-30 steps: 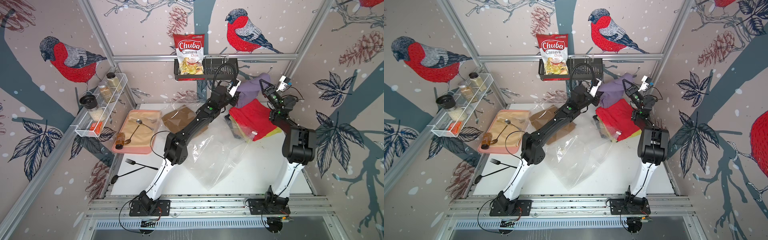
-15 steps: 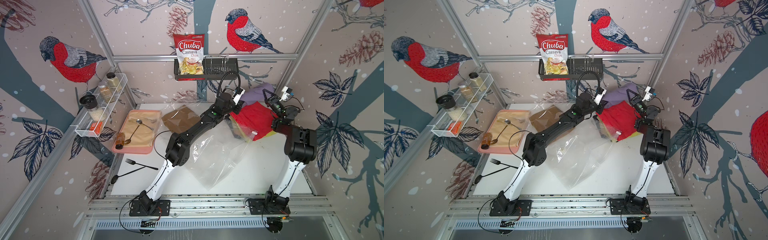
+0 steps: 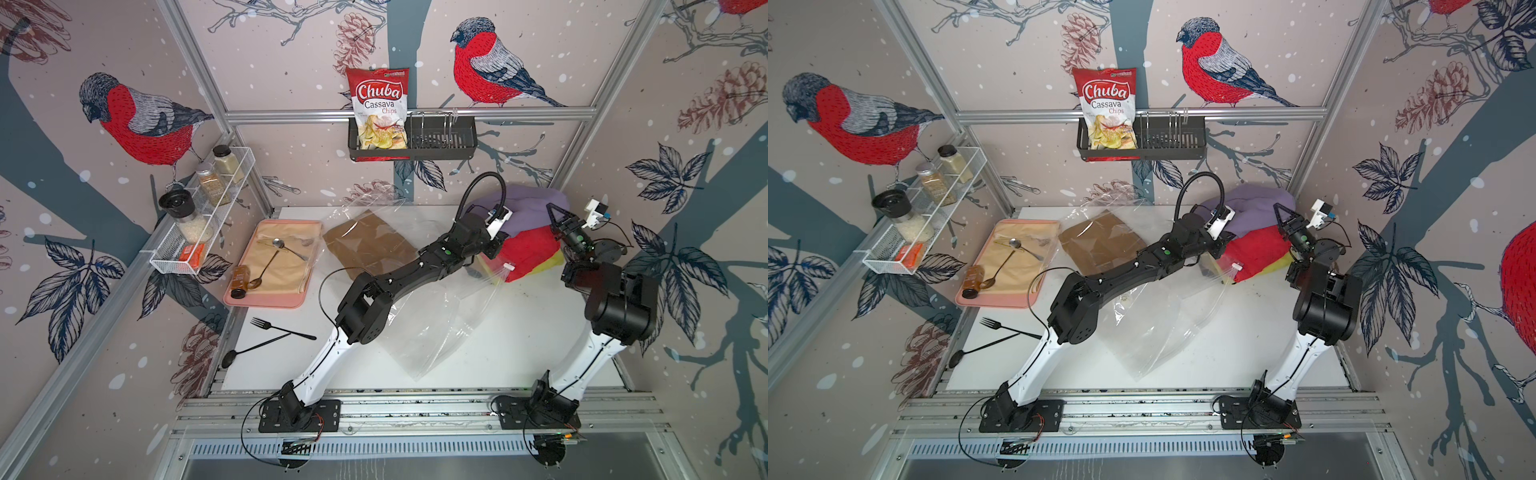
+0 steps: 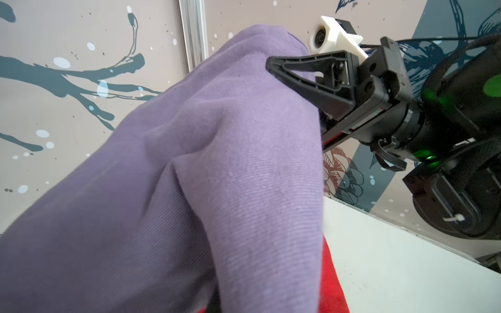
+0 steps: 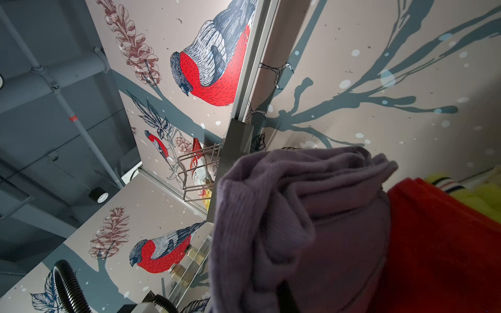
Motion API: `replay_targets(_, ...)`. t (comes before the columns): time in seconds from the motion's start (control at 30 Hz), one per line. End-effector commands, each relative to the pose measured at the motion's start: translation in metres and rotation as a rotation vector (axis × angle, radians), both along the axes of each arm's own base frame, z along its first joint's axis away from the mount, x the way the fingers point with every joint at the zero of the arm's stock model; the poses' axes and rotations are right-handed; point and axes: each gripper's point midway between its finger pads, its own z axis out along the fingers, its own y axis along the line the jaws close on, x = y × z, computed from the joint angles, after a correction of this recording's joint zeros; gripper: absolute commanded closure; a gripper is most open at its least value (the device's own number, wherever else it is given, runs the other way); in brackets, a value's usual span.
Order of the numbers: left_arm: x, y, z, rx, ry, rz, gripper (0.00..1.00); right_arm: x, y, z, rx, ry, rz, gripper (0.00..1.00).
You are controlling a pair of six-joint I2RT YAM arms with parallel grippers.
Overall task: Take the trousers out of the vacuum bag
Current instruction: Place the trousers at the corner of the board.
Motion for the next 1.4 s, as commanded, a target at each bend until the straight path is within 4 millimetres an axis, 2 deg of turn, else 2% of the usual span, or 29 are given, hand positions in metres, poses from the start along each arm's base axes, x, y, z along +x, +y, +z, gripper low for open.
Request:
replay_targets(0.0,-0.013,0.025,0.107,-0.146,-0.101,0.046,1.00,0.009,-0.037,-0.014,0.053,0.080,-0.180,1.00)
replay_targets(0.17,-0.018,0.022,0.080,-0.116,-0.051,0.044,1.00,0.003,-0.041,-0.046,0.025,0.219,-0.230,1.00)
replay_targets(0.3,-0.022,0.017,0.065,-0.091,-0.013,0.026,1.00,-0.007,-0.055,-0.075,0.031,0.332,-0.284,1.00)
replay_targets(0.47,-0.031,0.008,0.049,-0.073,0.031,-0.010,0.92,-0.017,-0.075,-0.091,0.019,0.413,-0.339,1.00)
replay_targets(0.5,-0.033,0.007,0.047,-0.070,0.039,-0.014,0.88,-0.018,-0.077,-0.093,0.009,0.428,-0.345,1.00)
replay_targets(0.53,-0.036,0.005,0.044,-0.065,0.044,-0.022,0.80,-0.018,-0.079,-0.094,0.001,0.442,-0.349,1.00)
replay_targets(0.73,-0.045,0.009,0.039,-0.043,0.063,-0.026,0.14,-0.024,-0.094,-0.101,-0.018,0.506,-0.385,1.00)
replay_targets(0.77,-0.046,0.012,0.041,-0.042,0.061,-0.025,0.07,-0.024,-0.095,-0.102,-0.020,0.515,-0.385,1.00)
replay_targets(0.8,-0.048,0.013,0.042,-0.039,0.062,-0.026,0.03,-0.024,-0.096,-0.102,-0.026,0.520,-0.383,1.00)
replay_targets(0.93,-0.047,0.020,0.055,-0.039,0.059,-0.010,0.03,-0.021,-0.092,-0.106,-0.038,0.547,-0.346,1.00)
replay_targets(1.03,-0.035,0.022,0.062,-0.040,0.073,0.008,0.03,-0.023,-0.090,-0.108,-0.042,0.549,-0.340,0.92)
replay_targets(1.1,-0.019,0.022,0.063,-0.040,0.093,0.027,0.03,-0.023,-0.088,-0.109,-0.046,0.555,-0.336,0.81)
replay_targets(1.27,0.033,0.032,0.060,-0.061,0.149,0.097,0.03,-0.027,-0.092,-0.115,-0.083,0.600,-0.374,0.58)
replay_targets(1.37,0.056,0.042,0.056,-0.075,0.168,0.115,0.03,-0.029,-0.093,-0.117,-0.128,0.629,-0.395,0.42)
